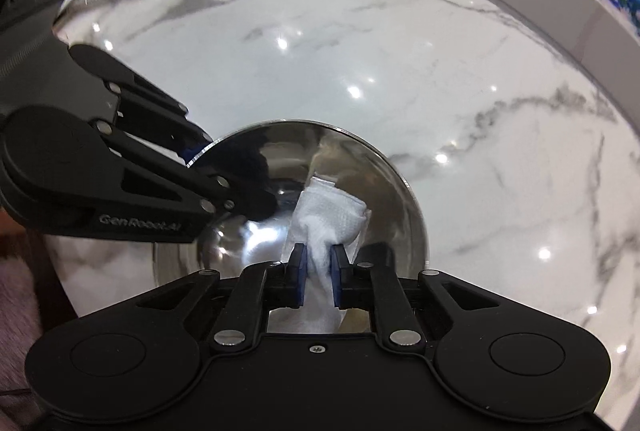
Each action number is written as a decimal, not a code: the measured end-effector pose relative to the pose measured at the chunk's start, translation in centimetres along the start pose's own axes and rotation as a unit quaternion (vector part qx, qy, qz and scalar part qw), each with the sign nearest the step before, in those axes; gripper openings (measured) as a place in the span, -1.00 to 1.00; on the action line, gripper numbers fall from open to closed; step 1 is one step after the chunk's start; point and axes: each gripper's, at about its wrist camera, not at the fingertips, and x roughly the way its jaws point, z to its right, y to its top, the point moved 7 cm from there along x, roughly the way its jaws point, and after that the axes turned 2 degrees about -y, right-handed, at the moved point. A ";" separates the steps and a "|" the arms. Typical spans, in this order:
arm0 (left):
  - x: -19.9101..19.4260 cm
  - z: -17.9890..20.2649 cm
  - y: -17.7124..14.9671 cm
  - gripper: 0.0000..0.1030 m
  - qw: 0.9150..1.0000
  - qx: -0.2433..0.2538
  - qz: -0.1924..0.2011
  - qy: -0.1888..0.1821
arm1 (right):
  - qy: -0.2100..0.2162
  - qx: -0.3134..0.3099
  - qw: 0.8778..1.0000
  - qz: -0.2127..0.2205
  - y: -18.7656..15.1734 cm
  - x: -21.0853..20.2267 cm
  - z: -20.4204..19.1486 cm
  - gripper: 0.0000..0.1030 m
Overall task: Clean bowl
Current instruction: 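Hold the bowl rim with the left gripper while the right gripper wipes the bowl bottom, then lift the white cloth out of the bowl with the right gripper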
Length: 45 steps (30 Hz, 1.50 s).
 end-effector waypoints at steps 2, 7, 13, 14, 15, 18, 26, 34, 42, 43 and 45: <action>0.1 -0.3 0.1 -0.73 1.000 -0.001 -0.001 -0.001 | 0.011 0.004 1.000 0.012 0.1 0.1 -0.2 -0.77; 0.0 -0.3 0.1 -0.73 1.000 0.003 0.000 0.000 | 0.000 -0.001 0.999 0.033 0.5 0.2 -0.4 -0.80; -0.1 0.0 -0.1 -0.73 1.000 0.005 0.001 0.002 | -0.054 -0.035 0.998 0.024 0.5 0.0 -0.6 -0.81; -0.1 0.0 -0.1 -0.73 1.000 0.005 0.001 0.002 | -0.061 -0.040 0.997 0.021 0.4 -0.1 -0.5 -0.82; -0.1 0.0 -0.1 -0.73 1.000 0.005 0.001 0.002 | -0.069 -0.045 0.996 0.020 0.2 -0.2 -0.5 -0.82; -0.1 0.0 -0.1 -0.73 1.000 0.005 0.002 0.003 | -0.093 -0.042 0.994 0.035 -0.3 -1.2 0.0 -0.84; -0.2 0.3 -0.2 -0.71 1.000 0.006 0.007 0.011 | -0.077 0.061 0.985 0.142 -1.6 -6.9 2.0 -0.84; -0.3 0.2 -0.4 -0.69 1.000 -0.004 0.015 0.013 | -0.077 0.148 0.962 0.215 -3.4 -12.0 5.5 -0.84; -0.7 0.1 -0.2 -0.69 0.999 -0.006 0.039 0.023 | -0.153 0.162 0.951 0.214 -6.6 -14.3 9.5 -0.84; -0.7 0.1 -0.2 -0.69 0.999 -0.007 0.040 0.023 | -0.160 0.160 0.952 0.207 -7.1 -14.0 9.8 -0.84; -0.6 0.1 -0.1 -0.69 0.999 -0.007 0.042 0.024 | -0.170 0.159 0.953 0.192 -7.7 -13.0 10.2 -0.84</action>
